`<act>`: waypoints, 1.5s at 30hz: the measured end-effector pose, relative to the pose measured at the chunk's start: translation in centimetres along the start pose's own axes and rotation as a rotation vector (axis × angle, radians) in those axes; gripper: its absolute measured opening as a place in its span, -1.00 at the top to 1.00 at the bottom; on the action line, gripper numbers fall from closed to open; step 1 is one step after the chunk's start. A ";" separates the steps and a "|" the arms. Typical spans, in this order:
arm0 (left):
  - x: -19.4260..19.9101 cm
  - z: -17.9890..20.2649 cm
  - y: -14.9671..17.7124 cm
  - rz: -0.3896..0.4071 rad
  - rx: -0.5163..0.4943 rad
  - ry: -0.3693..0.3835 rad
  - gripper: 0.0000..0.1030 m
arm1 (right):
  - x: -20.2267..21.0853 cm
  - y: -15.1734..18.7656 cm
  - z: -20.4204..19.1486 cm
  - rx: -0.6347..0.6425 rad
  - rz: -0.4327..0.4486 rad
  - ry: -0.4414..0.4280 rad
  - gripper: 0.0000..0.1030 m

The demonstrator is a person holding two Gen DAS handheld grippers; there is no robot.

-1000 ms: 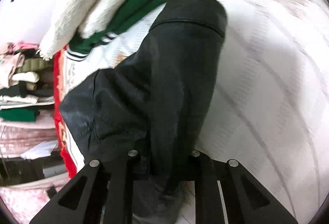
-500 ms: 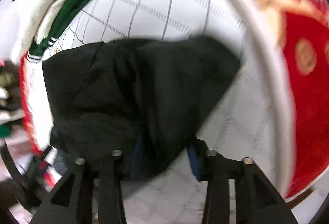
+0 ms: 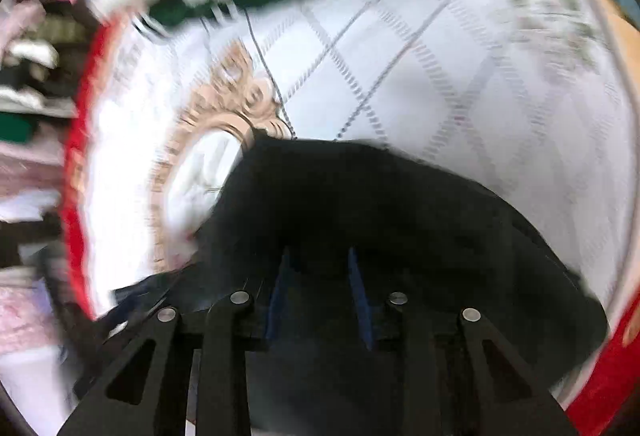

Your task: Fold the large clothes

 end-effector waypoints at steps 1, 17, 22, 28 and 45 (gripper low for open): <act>0.4 -0.6 0.1 0.005 0.008 -0.004 -1.00 | -1.0 -0.6 0.3 -0.016 -0.011 -0.002 0.49; -5.2 -7.8 4.6 -0.021 0.110 -0.030 -1.00 | -0.9 3.5 -7.1 0.262 -0.140 0.056 0.51; -5.1 -8.1 5.3 0.047 0.127 -0.014 -1.00 | -2.1 1.9 -5.8 0.140 -0.238 0.040 0.50; -4.4 -7.7 5.1 0.014 0.121 -0.066 -1.00 | -1.2 0.9 -5.2 0.185 -0.274 0.003 0.50; -3.5 5.2 3.8 -0.037 -0.049 0.041 -1.00 | 5.9 15.9 19.0 -0.537 0.324 -0.454 -0.18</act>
Point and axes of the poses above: each gripper's, at about its wrist camera, not at the fingertips, and x roughly against the way its jaws point, z to its right, y to its underside, the point moved 7 cm from there along -x, roughly the way its jaws point, and after that the axes turned 13 degrees about x, right-handed, at the moved point
